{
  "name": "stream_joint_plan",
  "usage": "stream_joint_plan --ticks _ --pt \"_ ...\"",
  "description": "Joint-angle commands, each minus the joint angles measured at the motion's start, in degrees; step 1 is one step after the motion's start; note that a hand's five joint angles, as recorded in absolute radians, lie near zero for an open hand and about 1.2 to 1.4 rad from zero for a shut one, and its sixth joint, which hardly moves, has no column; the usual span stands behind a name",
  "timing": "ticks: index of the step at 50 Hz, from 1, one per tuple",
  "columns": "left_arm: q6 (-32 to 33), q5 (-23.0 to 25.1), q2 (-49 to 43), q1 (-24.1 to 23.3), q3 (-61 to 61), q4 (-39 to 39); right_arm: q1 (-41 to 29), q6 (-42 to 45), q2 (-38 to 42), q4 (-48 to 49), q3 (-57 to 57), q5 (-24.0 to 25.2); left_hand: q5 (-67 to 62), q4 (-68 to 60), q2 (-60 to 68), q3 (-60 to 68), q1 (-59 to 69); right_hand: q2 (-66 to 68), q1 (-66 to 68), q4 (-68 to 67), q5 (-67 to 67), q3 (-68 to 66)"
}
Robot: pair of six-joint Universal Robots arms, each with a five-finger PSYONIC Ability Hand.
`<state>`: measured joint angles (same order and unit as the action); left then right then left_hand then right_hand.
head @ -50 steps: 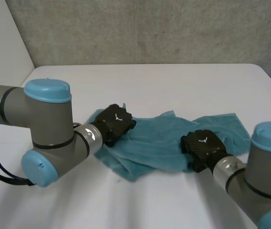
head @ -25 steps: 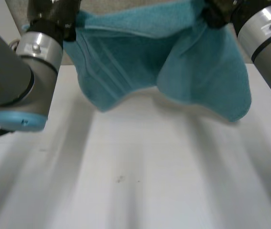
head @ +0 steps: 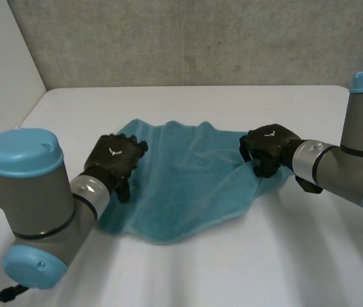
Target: Fold the laundry
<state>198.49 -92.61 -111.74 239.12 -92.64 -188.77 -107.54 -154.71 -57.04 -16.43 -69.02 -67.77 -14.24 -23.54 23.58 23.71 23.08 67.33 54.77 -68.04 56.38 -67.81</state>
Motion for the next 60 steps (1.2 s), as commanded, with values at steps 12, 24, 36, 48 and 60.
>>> stream_joint_plan --ticks 12,24,36,48,60 --pt "-1.0 26.2 3.5 11.5 -2.7 12.7 -0.7 -11.6 -13.5 4.2 -0.7 -0.1 9.7 9.0 -9.0 -9.1 -8.5 12.7 25.2 -12.0 13.6 -12.2" --pt "-20.7 23.4 5.7 7.5 -7.8 12.5 -2.9 -24.5 -18.6 9.0 -1.4 -1.8 8.0 7.3 -7.3 -7.4 -6.8 12.7 25.2 -12.0 13.6 -12.2" --pt "-22.4 9.6 4.1 2.6 -8.4 8.0 -6.7 -28.4 -20.3 10.5 -2.3 -5.6 6.8 6.1 -6.1 -6.3 -5.6 12.7 25.2 -12.0 13.6 -12.2" --pt "-29.3 8.9 -0.1 -0.4 -6.1 4.7 -8.6 -33.5 -23.9 11.2 -2.9 -7.6 6.8 6.1 -6.1 -6.3 -5.6 12.7 25.2 -12.0 13.6 -12.2" --pt "-29.4 3.4 -2.9 -1.6 -4.6 -1.9 -8.7 -36.7 -26.2 12.7 -3.7 -8.6 -15.8 -16.5 16.5 16.3 17.0 12.7 25.2 -12.0 13.6 -12.2"
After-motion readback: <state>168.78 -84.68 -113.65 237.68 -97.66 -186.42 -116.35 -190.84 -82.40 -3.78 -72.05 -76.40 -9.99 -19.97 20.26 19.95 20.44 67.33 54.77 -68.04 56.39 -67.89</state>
